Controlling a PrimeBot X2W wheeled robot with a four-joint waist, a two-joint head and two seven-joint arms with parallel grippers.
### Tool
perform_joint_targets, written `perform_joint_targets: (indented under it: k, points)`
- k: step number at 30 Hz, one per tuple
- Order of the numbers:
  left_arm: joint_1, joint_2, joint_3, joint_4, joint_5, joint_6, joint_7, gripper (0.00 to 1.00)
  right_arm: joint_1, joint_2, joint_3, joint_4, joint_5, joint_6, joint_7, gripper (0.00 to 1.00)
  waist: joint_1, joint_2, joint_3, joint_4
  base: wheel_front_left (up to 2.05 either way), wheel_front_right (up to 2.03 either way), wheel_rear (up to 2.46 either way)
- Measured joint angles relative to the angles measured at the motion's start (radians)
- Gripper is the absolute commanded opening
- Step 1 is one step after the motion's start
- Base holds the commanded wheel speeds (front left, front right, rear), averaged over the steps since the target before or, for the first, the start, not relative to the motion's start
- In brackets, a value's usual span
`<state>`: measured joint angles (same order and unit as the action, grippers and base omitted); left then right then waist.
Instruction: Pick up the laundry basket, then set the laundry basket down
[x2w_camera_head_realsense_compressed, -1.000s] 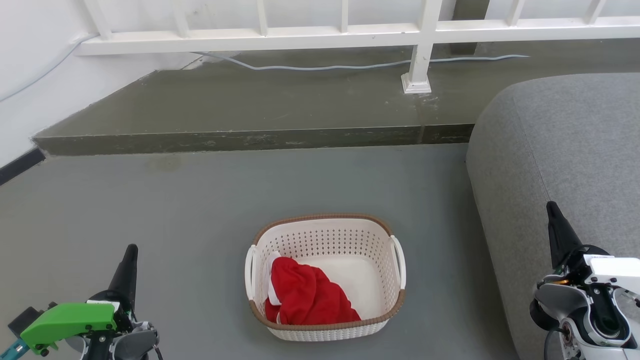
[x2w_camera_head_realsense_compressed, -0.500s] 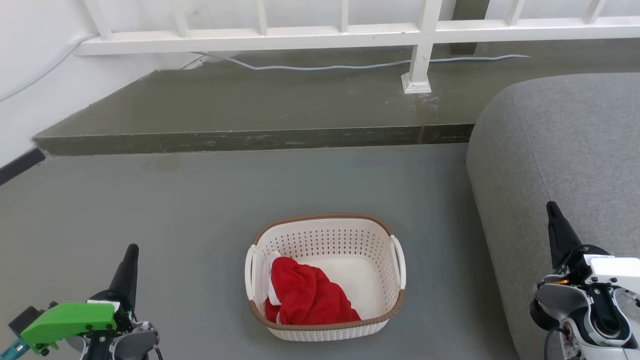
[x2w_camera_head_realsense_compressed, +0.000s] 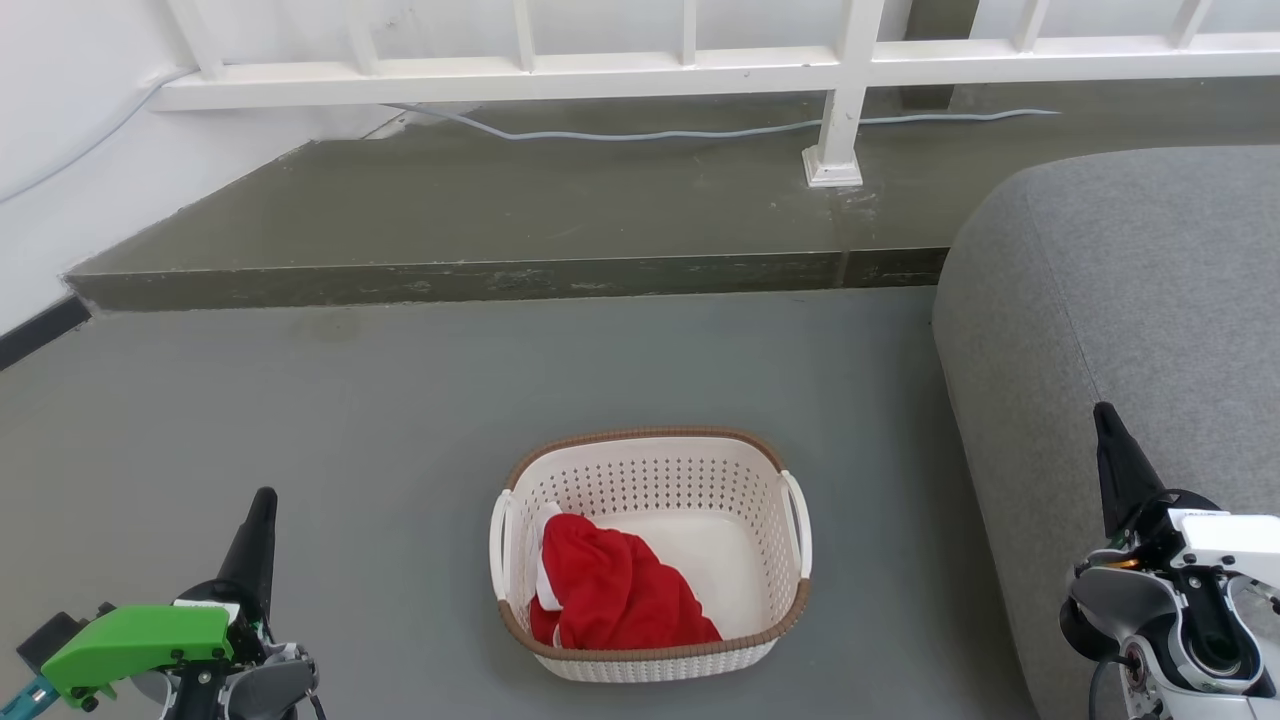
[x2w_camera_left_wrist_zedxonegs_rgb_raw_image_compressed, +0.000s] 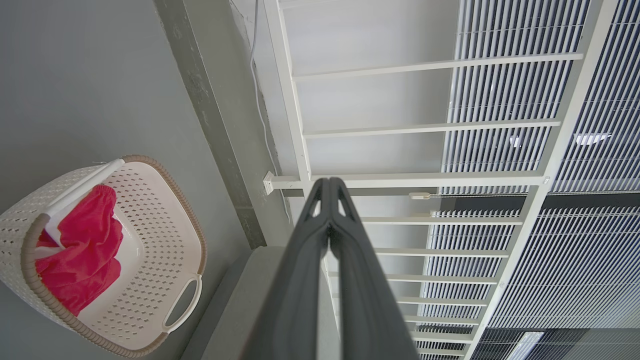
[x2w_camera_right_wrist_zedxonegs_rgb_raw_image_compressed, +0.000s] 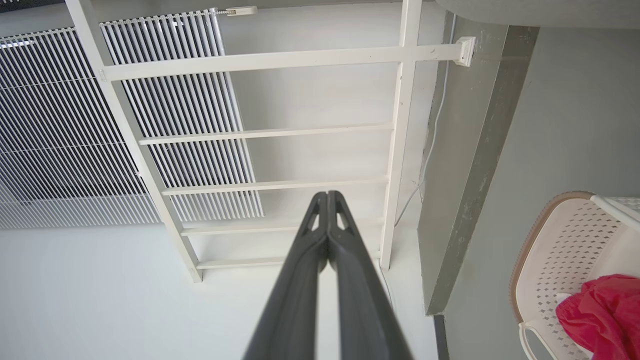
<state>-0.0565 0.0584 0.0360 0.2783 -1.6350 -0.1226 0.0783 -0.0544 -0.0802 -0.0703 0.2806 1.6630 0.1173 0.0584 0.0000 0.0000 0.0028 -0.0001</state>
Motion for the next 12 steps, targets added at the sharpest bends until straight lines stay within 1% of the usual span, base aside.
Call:
perform_joint_targets:
  k: [12]
  points:
    - [0.000, 0.000, 0.001, 0.000, 0.000, 0.000, 0.000, 0.00, 0.000, 0.001, -0.002, 0.000, 0.000, 0.000, 0.000, 0.00, 0.0000, 0.0000, 0.000, 0.000, 0.00, 0.00, 0.00]
